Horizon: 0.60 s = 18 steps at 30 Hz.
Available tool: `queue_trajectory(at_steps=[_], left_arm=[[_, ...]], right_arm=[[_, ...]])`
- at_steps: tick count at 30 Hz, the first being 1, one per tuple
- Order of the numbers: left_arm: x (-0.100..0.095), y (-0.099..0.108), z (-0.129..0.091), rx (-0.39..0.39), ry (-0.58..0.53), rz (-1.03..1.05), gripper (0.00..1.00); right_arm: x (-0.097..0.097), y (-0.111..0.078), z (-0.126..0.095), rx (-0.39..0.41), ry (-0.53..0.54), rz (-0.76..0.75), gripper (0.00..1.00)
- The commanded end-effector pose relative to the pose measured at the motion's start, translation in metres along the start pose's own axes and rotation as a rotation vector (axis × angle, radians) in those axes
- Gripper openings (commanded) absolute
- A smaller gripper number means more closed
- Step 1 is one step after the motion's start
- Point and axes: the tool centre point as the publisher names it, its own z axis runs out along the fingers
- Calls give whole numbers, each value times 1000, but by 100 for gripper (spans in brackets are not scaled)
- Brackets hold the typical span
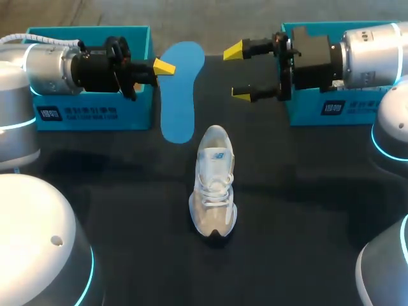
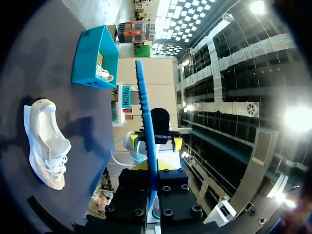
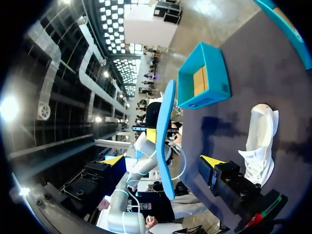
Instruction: Take the shoe out of the shoebox, open the shoe tongue, remove and reinsert the insole, then place the shoe into the shoebox
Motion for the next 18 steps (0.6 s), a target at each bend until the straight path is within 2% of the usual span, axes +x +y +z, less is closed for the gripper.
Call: queue_trajectory(at_steps=[1, 9, 11, 15, 18], left_arm=[[-3, -1, -2, -9, -40, 80, 0], [-13, -10, -9, -101, -153, 519, 0], [-14, -13, -9, -102, -146, 626, 0], [-15, -17, -7, -181, -155, 867, 0], [-13, -21, -6, -191, -155, 1026, 0]], right_arm=[[1, 2, 3, 0, -2, 0, 100], [1, 2, 3, 0, -2, 0, 100], [1, 2, 3, 0, -2, 0, 100], [1, 2, 3, 0, -2, 0, 100], [1, 2, 3, 0, -2, 0, 100]])
